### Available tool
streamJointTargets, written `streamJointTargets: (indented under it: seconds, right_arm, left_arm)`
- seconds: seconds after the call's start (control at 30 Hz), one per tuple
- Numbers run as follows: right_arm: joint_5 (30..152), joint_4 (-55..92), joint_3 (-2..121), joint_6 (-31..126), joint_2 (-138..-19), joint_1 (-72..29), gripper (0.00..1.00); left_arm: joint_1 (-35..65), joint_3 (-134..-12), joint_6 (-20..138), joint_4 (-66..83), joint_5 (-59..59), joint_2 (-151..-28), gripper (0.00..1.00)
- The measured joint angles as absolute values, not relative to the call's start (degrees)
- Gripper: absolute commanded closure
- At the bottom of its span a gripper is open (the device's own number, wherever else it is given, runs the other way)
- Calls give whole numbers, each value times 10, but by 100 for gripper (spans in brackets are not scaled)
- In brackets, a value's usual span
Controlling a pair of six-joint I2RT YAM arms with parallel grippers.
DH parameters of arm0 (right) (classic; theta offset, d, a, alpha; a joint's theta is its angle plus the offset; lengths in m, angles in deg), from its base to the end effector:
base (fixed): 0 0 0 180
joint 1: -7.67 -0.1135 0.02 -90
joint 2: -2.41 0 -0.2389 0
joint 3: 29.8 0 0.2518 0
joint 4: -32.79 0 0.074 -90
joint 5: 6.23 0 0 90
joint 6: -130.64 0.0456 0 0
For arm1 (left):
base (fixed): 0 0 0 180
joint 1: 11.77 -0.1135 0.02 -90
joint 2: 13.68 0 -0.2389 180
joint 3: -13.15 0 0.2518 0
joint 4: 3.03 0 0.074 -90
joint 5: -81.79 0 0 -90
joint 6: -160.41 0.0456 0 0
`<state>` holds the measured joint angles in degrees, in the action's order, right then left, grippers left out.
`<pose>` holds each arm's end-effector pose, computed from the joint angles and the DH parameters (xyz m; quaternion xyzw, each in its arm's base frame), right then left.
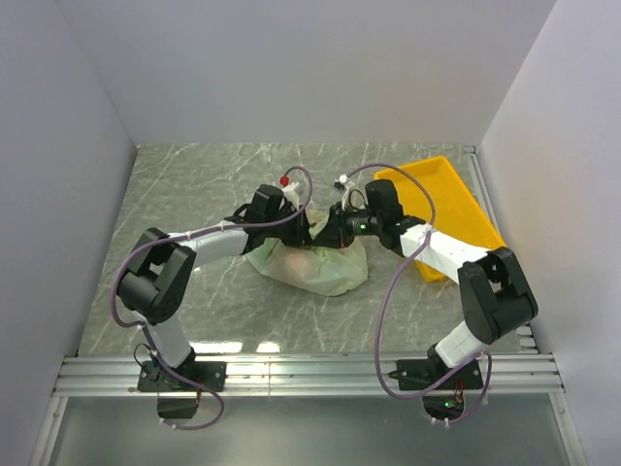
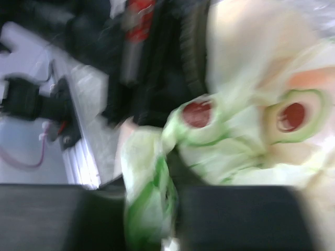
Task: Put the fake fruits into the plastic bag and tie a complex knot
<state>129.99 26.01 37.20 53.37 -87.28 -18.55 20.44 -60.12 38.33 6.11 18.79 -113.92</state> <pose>0.2931 0.1810 0.2033 -0.2898 0.7657 0.4742 0.3240 0.3101 -0.2198 0.1668 0.1068 0.8667 -0.4106 0.2623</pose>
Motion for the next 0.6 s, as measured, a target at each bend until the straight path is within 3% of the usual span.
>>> streamJointTargets:
  seconds: [0.07, 0.1, 0.13, 0.33, 0.47, 0.6]
  right_arm:
    - [1325, 237, 376, 519, -870, -186, 56]
    - [1336, 216, 380, 510, -866, -184, 40]
    - [1345, 198, 384, 499, -861, -182, 32]
    - [1419, 56, 475, 436, -821, -102, 34]
    - [1430, 70, 506, 457, -808, -32, 39]
    - [1404, 53, 523, 437, -859, -24, 43]
  left_arm:
    - [202, -589, 369, 35, 189, -1139, 100]
    - [201, -582, 364, 25, 191, -1139, 100]
    - [200, -578, 361, 17, 194, -1139, 100]
    - [199, -567, 356, -10, 197, -1139, 100]
    - [199, -567, 357, -9, 194, -1139, 100]
    - [200, -572, 360, 0, 187, -1141, 100]
